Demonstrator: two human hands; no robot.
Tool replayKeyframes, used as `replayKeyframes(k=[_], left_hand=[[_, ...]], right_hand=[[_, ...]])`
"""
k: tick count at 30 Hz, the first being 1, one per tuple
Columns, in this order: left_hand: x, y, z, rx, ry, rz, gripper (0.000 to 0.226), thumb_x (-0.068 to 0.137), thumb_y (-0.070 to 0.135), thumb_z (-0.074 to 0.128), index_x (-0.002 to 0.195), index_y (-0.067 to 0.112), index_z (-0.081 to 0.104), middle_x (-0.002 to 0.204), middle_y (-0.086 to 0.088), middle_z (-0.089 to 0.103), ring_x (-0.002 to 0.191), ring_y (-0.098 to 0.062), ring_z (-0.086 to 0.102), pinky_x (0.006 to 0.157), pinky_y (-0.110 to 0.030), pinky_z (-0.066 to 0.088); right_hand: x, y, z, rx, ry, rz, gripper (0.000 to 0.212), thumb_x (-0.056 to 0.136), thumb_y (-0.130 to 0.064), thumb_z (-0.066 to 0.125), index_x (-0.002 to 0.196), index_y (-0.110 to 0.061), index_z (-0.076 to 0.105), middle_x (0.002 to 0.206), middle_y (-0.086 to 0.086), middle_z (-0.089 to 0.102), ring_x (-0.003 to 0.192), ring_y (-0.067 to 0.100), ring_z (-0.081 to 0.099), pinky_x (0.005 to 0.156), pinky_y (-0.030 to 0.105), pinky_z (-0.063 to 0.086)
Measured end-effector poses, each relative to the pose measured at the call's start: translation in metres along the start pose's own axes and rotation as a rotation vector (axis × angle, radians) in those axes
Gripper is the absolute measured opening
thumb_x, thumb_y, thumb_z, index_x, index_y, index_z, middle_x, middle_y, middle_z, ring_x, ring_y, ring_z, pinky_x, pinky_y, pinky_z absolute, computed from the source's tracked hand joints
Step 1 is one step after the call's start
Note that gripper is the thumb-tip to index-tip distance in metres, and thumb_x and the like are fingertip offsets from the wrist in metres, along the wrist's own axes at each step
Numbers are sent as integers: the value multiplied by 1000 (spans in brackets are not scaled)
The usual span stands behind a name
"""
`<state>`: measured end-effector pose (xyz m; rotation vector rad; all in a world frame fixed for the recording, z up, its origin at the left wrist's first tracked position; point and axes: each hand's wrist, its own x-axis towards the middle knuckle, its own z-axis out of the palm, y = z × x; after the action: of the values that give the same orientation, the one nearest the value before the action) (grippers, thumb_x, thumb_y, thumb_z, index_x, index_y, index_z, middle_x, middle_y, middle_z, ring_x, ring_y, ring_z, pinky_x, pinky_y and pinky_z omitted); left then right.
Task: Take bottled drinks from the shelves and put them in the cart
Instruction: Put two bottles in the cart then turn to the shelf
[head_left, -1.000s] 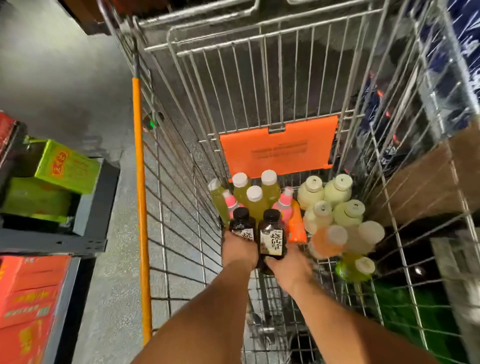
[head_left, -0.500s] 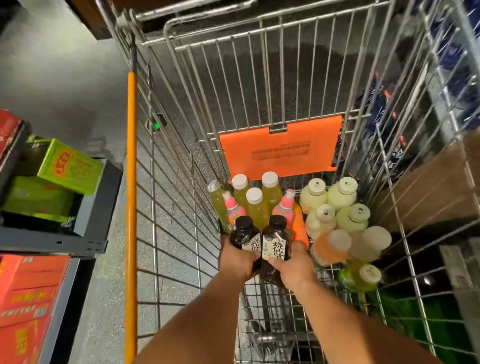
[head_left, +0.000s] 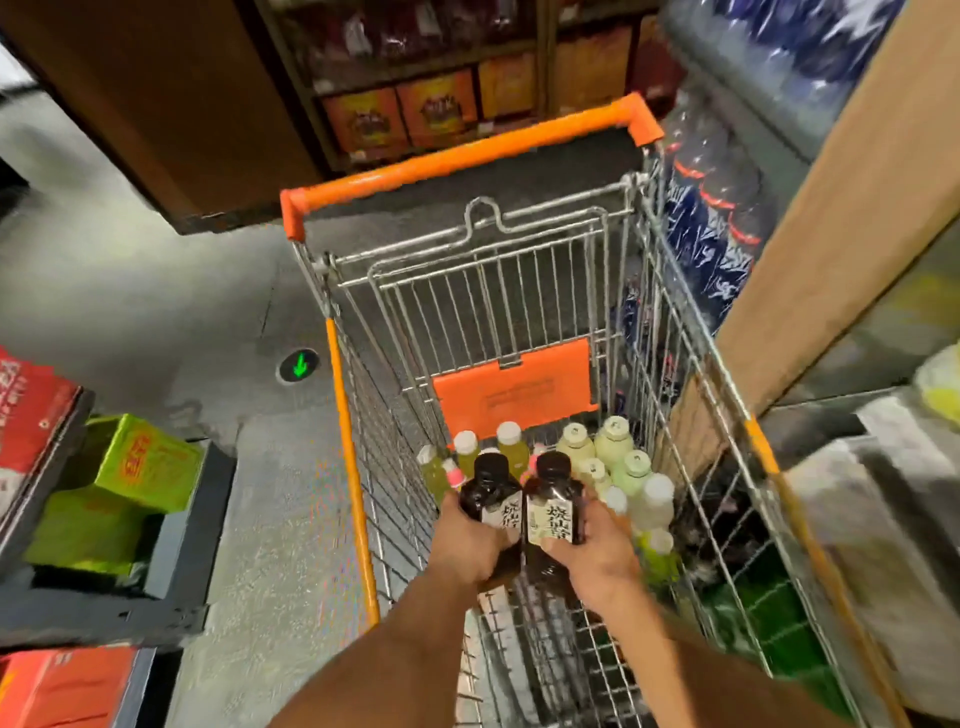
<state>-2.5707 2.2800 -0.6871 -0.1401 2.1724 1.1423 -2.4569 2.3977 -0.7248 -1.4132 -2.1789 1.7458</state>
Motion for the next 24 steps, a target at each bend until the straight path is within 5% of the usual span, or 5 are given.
replayKeyframes(k=[3,9,13,20,24], left_hand=[[-35,29,-25,29,-71,136,64,64,5,89,111,20,48,95,1,69,88,-21,69,84,-43,59],[-134,77,-88,110,-240,400,61,62,9,92,101,24,47,88,5,66,73,-6,62,53,-18,52],[-223,103,-131,154,-388,544,61,62,3,91,104,20,50,100,-8,70,94,-28,68,85,-47,58],[-374,129,-140,217,-613,838,48,60,2,91,93,19,60,70,6,73,60,-4,67,57,-24,57],[-458,117,-127,256,-753,924,53,57,-1,92,102,11,67,89,-6,77,89,-26,73,81,-41,60]], right_hand=[[-46,-39,-22,-33,95,-83,61,79,-26,81,132,-28,51,90,-27,61,87,3,63,69,16,45],[-188,-119,-58,-63,366,-127,39,78,-35,79,109,-27,56,103,-8,70,81,9,64,62,18,37],[-292,-150,-74,92,473,-166,37,74,-25,82,101,-33,59,105,-8,73,99,16,68,90,36,51],[-454,-136,-127,220,653,-168,45,75,-27,83,114,-27,60,105,-6,73,98,18,69,91,45,53],[-551,-111,-149,262,804,-140,52,79,-30,80,125,-26,56,115,-3,69,100,20,67,91,42,53]])
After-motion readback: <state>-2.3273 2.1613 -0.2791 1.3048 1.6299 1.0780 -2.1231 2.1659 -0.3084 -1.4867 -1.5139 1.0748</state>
